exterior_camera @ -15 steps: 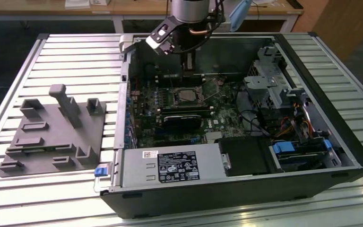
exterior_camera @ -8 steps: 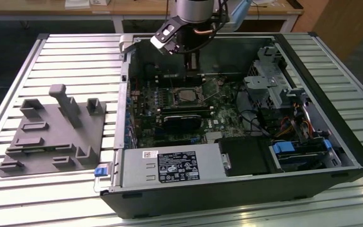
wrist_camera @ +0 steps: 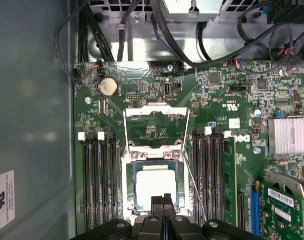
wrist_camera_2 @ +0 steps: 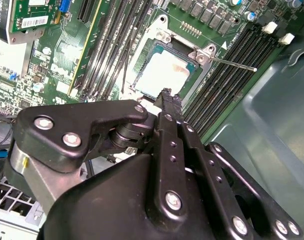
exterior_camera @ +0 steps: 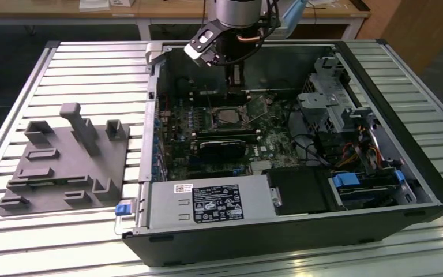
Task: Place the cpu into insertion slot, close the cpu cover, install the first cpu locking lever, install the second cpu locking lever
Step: 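Close the cpu cover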
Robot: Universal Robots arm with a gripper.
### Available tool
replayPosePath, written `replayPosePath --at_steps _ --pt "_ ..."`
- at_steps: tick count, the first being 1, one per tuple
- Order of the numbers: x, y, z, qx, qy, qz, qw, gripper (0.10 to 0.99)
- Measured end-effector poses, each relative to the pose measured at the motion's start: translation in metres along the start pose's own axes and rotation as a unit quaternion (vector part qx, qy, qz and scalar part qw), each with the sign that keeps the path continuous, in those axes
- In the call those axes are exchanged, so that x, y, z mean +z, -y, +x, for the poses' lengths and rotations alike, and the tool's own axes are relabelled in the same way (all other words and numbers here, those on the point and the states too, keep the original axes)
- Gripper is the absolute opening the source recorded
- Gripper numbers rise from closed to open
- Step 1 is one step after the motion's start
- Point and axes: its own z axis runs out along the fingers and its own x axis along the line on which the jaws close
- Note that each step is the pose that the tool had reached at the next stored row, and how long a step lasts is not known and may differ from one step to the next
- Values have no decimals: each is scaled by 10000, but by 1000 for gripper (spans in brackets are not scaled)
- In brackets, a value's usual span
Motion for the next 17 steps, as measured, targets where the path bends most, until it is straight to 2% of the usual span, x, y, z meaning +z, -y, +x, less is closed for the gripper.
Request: replayPosePath --at_steps 10,17 --pt "0 -9 0 -1 0 0 10000 106" --pt "2 -114 7 -1 0 0 10000 106"
